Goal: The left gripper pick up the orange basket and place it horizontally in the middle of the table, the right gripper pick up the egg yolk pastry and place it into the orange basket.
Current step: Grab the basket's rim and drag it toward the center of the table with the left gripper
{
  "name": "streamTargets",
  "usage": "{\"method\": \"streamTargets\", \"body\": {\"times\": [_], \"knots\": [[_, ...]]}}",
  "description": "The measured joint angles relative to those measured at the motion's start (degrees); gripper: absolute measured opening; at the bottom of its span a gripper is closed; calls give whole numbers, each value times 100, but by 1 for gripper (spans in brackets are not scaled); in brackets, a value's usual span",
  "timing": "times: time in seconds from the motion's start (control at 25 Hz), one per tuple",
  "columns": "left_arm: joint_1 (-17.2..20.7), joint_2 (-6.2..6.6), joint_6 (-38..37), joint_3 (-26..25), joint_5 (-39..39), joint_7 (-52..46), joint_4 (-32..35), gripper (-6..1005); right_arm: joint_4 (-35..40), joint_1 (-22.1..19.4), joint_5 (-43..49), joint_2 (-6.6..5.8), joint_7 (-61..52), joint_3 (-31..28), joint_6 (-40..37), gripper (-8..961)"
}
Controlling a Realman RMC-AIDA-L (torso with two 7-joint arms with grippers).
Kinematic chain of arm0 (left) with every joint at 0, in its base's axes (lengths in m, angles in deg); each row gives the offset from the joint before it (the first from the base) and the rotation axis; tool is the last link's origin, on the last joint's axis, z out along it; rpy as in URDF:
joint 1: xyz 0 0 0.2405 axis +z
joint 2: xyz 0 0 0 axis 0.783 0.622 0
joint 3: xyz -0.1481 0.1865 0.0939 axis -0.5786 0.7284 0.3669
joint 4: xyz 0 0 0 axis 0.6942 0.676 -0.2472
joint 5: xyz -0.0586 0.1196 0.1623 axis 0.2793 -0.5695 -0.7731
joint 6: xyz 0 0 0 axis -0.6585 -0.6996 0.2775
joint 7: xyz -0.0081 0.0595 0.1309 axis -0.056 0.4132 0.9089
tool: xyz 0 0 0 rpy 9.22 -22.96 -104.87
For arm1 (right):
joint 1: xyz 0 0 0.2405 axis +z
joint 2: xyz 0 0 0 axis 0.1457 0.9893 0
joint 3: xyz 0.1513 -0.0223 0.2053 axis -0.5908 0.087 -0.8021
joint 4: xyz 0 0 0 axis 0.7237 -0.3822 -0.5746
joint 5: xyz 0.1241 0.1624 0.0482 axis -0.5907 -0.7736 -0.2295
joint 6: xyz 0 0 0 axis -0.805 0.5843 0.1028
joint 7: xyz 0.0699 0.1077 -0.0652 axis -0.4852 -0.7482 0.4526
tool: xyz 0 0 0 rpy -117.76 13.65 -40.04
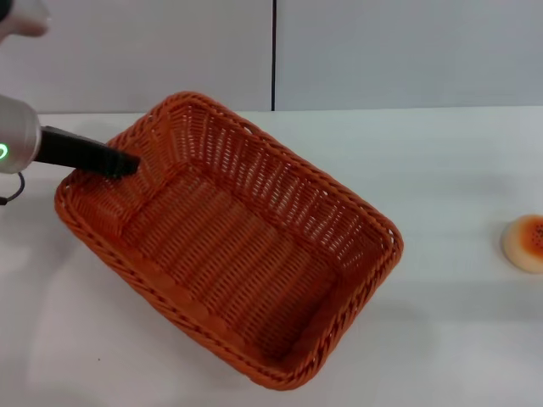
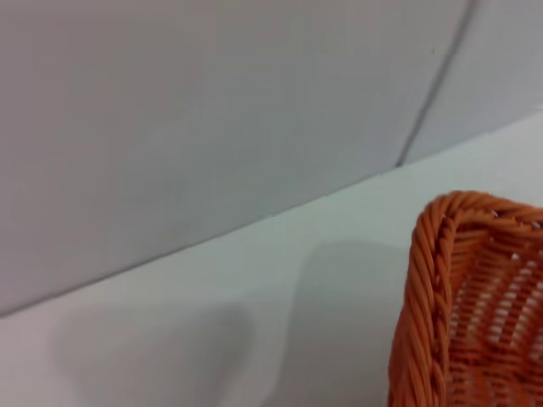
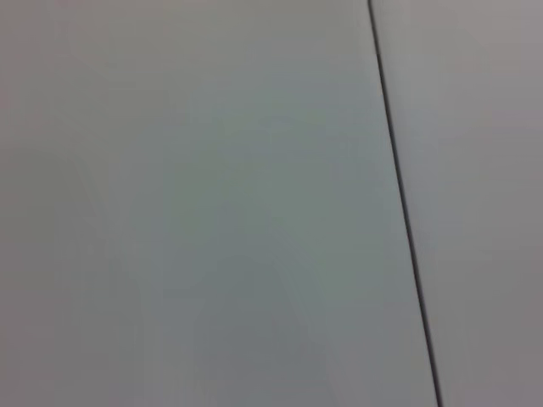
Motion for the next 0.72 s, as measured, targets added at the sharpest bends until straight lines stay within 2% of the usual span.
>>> {"method": "streamTargets", "body": {"times": [0.16,0.24,0.28,0.36,0.4,0.44,0.56,0.6,0.72], "knots": [[542,-12,275,115,354,-570,398,229,110,46,29,-12,1,37,-2,561],[954,-8,581,171,720,-756,510,224,142,115,120,-40,3,42,26,561],[954,-8,581,171,720,-756,510,222,142,115,120,-40,3,42,26,561],[1189,-11,770,173,963,-775,510,217,147,159,252,-73,3,43,35,561],[1465,-20,1014,189,1281,-779,503,215,120,194,336,-106,4,44,34,561],[1465,-20,1014,189,1281,-779,503,213,74,238,419,-146,4,45,31,561],[1862,-25,1460,292,1740,-781,510,211,-93,394,559,-278,6,45,30,560],[2087,-21,1694,334,1982,-782,494,212,-192,511,600,-372,7,45,76,560],[2279,-20,1854,361,2124,-783,431,209,-252,618,686,-444,8,44,157,560]]}}
